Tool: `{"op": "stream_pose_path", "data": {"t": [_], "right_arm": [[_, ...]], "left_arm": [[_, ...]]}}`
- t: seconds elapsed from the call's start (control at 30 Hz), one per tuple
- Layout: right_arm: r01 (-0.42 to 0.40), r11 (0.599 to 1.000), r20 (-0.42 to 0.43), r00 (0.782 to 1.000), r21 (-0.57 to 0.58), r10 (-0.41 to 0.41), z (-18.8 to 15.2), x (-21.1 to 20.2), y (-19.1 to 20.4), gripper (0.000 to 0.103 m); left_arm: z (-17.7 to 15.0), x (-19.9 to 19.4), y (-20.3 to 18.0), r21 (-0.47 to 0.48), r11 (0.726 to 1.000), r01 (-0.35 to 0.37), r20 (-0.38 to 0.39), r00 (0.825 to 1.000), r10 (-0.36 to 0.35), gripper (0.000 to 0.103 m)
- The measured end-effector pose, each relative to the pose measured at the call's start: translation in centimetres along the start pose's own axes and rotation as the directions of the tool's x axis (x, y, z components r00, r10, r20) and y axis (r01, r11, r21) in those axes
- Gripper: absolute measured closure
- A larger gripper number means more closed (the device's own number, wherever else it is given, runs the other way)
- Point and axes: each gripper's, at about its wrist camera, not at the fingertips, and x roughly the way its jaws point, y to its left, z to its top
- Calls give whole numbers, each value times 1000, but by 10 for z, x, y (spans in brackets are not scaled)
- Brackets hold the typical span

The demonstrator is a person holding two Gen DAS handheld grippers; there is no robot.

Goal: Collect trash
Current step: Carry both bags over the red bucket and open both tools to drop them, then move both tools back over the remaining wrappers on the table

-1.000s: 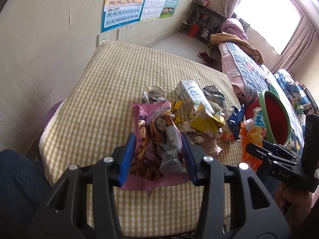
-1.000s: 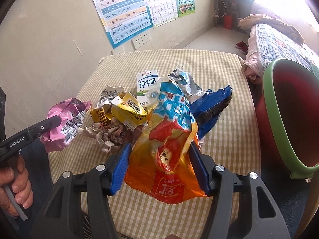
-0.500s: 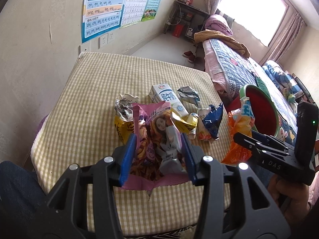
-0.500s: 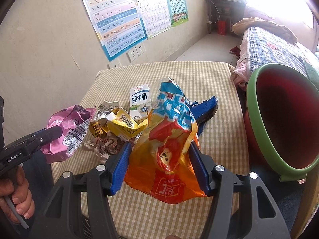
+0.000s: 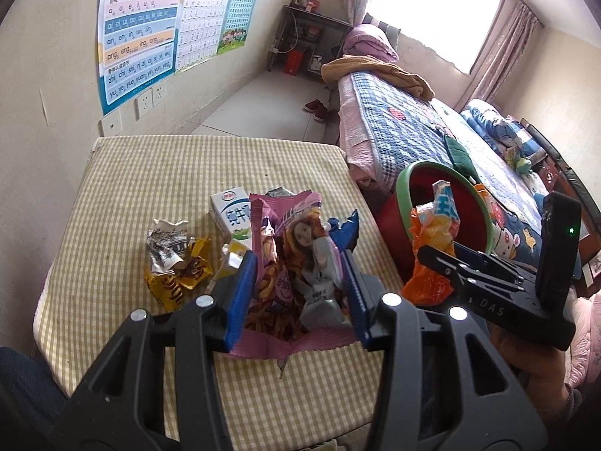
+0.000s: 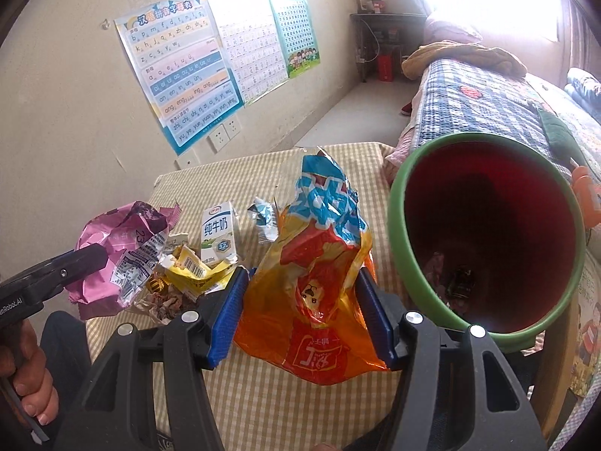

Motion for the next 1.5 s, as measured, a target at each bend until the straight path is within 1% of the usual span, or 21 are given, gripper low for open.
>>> {"op": "stream_pose_path", "data": {"t": [0.23, 0.47, 0.67, 0.93, 1.07, 1.23, 1.3, 1.37, 1.4, 1.47, 1.5], "right_arm": [[61, 996, 53, 996, 72, -65, 8, -22, -48, 46], [113, 983, 75, 989, 148, -125, 7, -34, -95, 46], [135, 969, 88, 984, 205, -155, 6, -41, -128, 46], [163, 954, 95, 977, 253, -192, 3, -50, -162, 46], [168, 948, 88, 976, 271, -198, 1, -49, -177, 45], [160, 950, 79, 979, 269, -188, 5, -43, -184, 44], [158, 952, 80, 979, 263, -185, 8, -41, -184, 43], [161, 953, 79, 979, 257, -187, 11, -38, -184, 26], [162, 953, 83, 979, 256, -188, 12, -38, -183, 24], [168, 952, 83, 977, 256, -194, 13, -38, -183, 13], [171, 951, 82, 977, 258, -198, 13, -38, -183, 11]], "left_arm": [[18, 20, -50, 75, 994, 75, -11, 997, -74, 60], [28, 35, -98, 155, 979, 134, -30, 991, -131, 60], [41, 55, -132, 205, 963, 174, -53, 985, -166, 60], [57, 90, -166, 220, 947, 235, -102, 971, -217, 60], [61, 104, -178, 225, 942, 250, -122, 966, -227, 59], [64, 114, -183, 214, 943, 257, -134, 963, -232, 59], [67, 119, -183, 196, 947, 255, -140, 963, -231, 57], [69, 121, -182, 175, 950, 258, -141, 962, -235, 48], [69, 121, -181, 172, 951, 256, -136, 963, -235, 47], [70, 119, -179, 171, 953, 252, -128, 964, -232, 43], [70, 117, -177, 168, 953, 251, -124, 965, -232, 43]]}}
